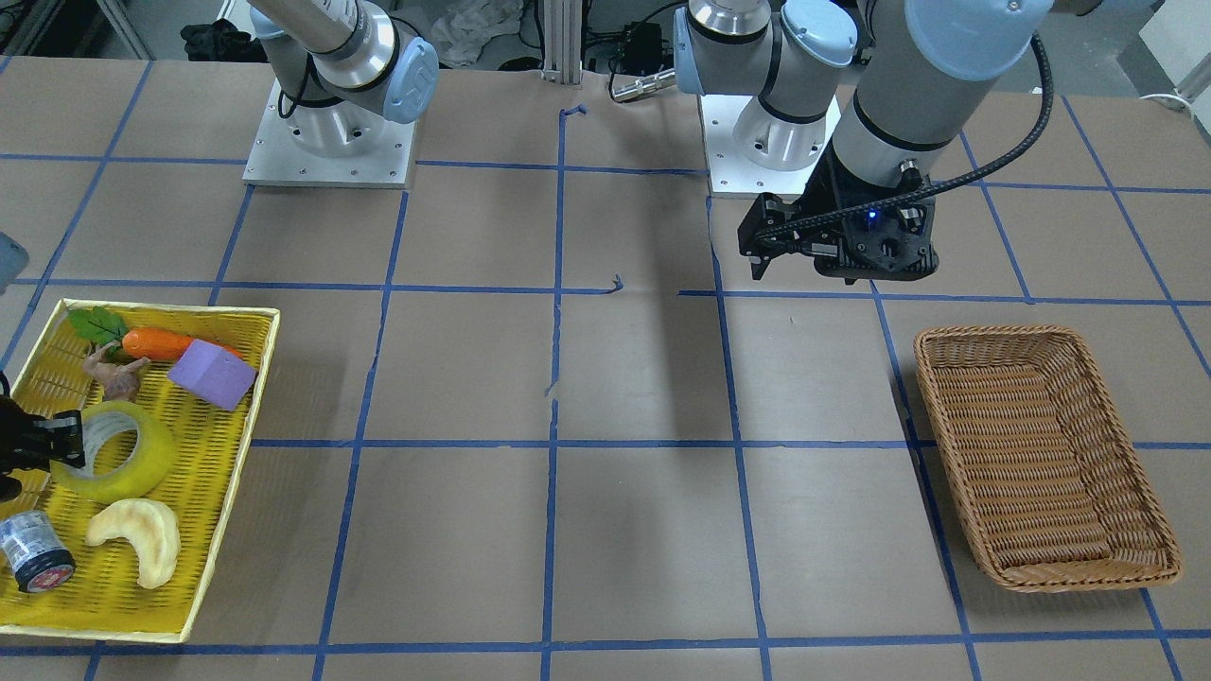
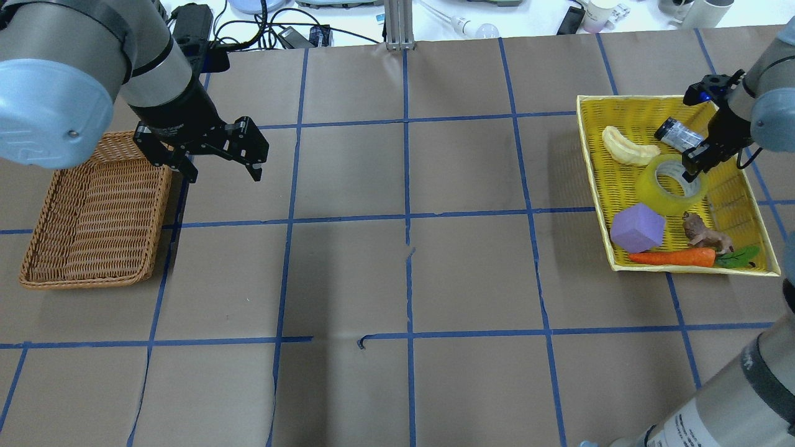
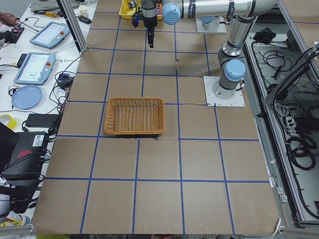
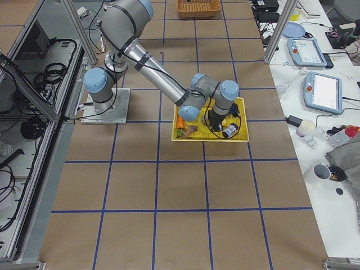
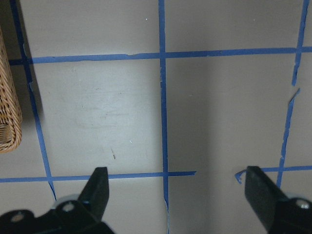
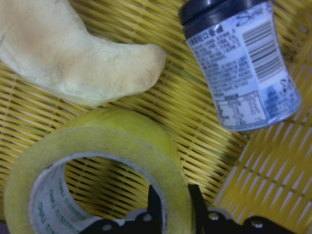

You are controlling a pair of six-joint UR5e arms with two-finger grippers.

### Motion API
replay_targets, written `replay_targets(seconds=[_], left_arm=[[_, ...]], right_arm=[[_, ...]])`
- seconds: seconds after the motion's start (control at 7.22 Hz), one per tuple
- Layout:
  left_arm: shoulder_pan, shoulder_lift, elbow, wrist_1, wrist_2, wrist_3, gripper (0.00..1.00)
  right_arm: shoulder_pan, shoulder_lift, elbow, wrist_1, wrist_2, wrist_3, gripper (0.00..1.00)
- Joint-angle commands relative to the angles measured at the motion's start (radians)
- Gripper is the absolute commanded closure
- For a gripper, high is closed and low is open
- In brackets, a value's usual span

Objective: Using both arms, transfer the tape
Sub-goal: 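Close the right gripper on the yellow tape roll's rim and lift, then carry the tape roll with the right gripper toward the table center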

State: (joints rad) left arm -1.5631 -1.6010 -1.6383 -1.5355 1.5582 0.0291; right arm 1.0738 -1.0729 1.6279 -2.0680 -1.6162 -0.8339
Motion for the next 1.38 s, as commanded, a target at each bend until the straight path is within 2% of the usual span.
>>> replay_targets(seconds=[0.0,0.28,0.42,0.69,0.83,1.25], left_arm=[[0.000,0.000,0.000,0.000,-0.001,0.000,0.00],[0.000,0.000,0.000,0.000,0.000,0.000,0.00],[0.000,0.000,0.000,0.000,0.000,0.000,0.00],[0.000,0.000,0.000,0.000,0.000,0.000,0.00],[0.000,0.000,0.000,0.000,0.000,0.000,0.00],[0.006,0.000,0.000,0.000,0.002,0.005,0.00]], right_arm=[[0.005,-0.054,-0.042,0.037,0.011,0.015,1.00],[0.062,-0.085,-0.109,0.092,0.015,0.073,1.00],[0.127,-0.090,-0.153,0.106,0.013,0.131,1.00],[0.239,-0.082,-0.171,0.105,0.025,0.193,1.00],[0.300,-0.067,-0.172,0.091,0.083,0.272,1.00],[0.506,0.097,-0.310,0.071,0.093,0.646,1.00]])
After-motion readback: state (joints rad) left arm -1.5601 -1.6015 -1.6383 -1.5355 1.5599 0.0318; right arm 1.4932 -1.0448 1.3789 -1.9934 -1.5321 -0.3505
